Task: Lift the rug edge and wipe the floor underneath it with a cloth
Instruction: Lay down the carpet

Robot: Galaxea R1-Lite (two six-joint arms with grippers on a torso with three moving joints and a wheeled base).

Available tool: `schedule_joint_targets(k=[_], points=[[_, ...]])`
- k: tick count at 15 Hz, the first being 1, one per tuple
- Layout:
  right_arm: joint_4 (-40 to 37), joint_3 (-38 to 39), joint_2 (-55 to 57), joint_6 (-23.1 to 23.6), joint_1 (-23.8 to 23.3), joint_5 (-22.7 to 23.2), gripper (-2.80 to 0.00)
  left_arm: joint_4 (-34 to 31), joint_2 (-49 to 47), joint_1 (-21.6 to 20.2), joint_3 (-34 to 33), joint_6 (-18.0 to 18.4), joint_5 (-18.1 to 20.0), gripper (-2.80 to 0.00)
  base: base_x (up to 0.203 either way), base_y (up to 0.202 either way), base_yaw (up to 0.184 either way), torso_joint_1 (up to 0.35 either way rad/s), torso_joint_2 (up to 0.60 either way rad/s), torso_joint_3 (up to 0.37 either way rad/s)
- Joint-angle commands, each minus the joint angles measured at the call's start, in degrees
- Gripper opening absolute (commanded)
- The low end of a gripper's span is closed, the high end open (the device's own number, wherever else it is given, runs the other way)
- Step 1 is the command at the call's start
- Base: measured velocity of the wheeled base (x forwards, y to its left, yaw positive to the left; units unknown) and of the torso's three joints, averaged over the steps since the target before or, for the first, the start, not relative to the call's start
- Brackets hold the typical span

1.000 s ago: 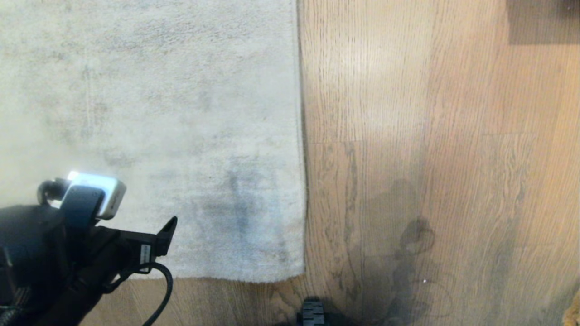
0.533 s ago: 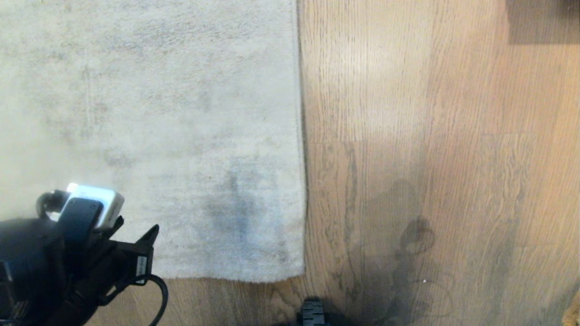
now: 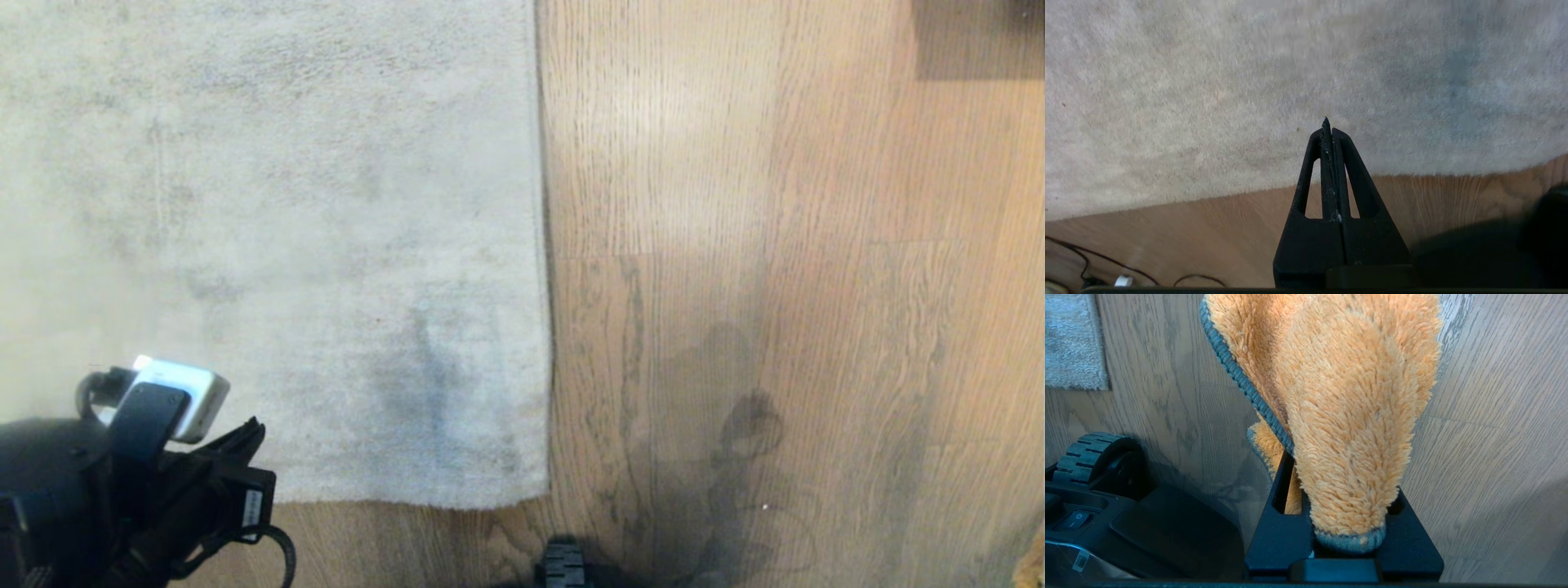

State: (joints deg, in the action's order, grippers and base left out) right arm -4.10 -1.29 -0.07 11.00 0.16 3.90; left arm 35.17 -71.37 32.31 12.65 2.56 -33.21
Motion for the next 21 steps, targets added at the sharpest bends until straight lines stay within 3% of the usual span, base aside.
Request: schedule_joint_targets(k=[1,4,8,11,17,21], points=[[-0.03,0.06,0.07,0.08,0.02,0.05,-2.80,0.25,-0.09,0.12,-1.75,-0.15,0.16,-2.80,0.000,0.000,0.000,0.000,0.00,0.000],[-0.03,-0.03,0.07,0.08,0.02,0.05,-2.80,0.08,-0.62,0.13,-4.24,-1.66,4.39,-2.80,0.000,0.000,0.000,0.000,0.00,0.000],[-0.03,-0.03,0.07,0.08,0.02,0.05,-2.80,-7.95,-1.27,0.13,-4.57,-1.77,11.81,-2.80,0.000,0.000,0.000,0.000,0.00,0.000],[-0.03,-0.03,0.07,0.08,-0.03,0.05,-2.80,-10.27,-5.98,0.16,-3.59,-1.64,14.99,-2.80,0.000,0.000,0.000,0.000,0.00,0.000],[-0.03,-0.03,0.07,0.08,0.02,0.05,-2.80,-8.39,-19.45,0.34,-1.56,-1.36,17.72,-2.80,0.000,0.000,0.000,0.000,0.00,0.000],[-0.03,0.06,0.07,0.08,0.02,0.05,-2.80,0.84,-29.52,1.63,1.38,-1.21,18.76,-2.80,0.000,0.000,0.000,0.000,0.00,0.000]])
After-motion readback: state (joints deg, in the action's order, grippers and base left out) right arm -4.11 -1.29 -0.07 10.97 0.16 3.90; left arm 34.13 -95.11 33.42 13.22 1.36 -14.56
